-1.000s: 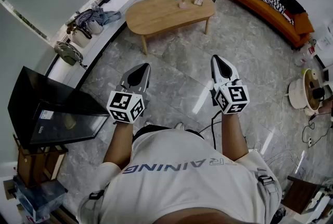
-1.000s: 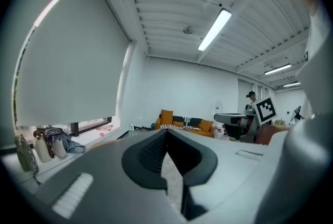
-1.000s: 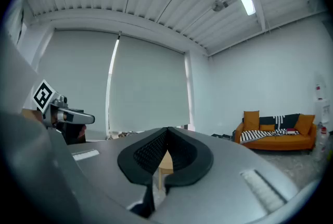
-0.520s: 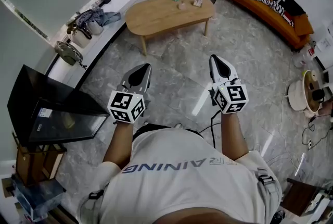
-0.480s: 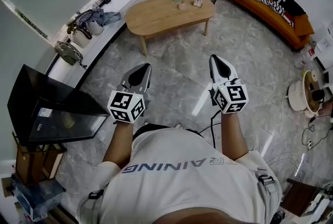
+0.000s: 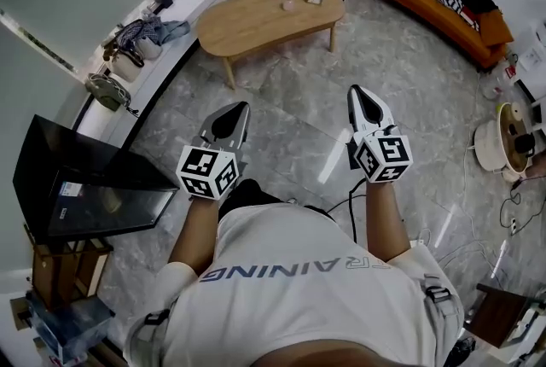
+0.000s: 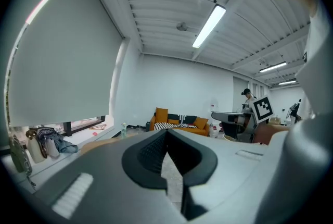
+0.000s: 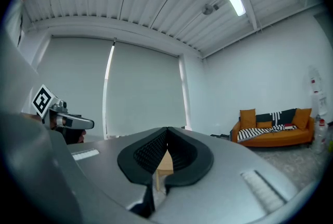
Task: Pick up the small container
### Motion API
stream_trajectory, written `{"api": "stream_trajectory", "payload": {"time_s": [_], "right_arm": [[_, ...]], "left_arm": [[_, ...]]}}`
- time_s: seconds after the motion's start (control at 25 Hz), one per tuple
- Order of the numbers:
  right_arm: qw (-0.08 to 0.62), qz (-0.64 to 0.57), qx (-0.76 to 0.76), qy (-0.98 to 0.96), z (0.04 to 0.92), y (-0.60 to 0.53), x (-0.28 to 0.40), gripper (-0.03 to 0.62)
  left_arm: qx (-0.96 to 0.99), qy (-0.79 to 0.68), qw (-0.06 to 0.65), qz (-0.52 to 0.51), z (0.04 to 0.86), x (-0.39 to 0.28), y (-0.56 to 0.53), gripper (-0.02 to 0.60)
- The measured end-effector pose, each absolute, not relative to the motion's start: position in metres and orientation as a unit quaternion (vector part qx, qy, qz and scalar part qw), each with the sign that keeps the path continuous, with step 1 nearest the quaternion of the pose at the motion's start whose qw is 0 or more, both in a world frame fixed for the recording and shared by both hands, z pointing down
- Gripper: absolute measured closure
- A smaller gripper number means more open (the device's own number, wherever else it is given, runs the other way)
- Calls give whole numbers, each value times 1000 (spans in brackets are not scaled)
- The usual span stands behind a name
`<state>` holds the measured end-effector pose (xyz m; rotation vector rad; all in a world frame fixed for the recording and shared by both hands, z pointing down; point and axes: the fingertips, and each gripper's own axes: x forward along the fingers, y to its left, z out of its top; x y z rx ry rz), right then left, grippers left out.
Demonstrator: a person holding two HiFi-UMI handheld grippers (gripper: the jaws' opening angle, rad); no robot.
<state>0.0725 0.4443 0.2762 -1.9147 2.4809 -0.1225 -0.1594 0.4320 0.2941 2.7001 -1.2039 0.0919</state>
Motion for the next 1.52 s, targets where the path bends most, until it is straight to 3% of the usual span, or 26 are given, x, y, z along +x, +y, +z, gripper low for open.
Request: {"api": "stream_trajectory", "payload": {"time_s": [0.72, 1.24, 1.52], "right_arm": [[-34, -54, -659, 750, 294, 356, 147, 579], [-84, -38, -626, 774, 279, 151, 98, 579], [-74, -42, -619, 780, 288, 74, 80, 579]], "left_arm": [[931, -347, 109, 27, 304, -81, 299, 583], [919, -374, 123, 19, 310, -132, 110, 583], [919, -378, 112, 22, 312, -142, 34, 583]]}}
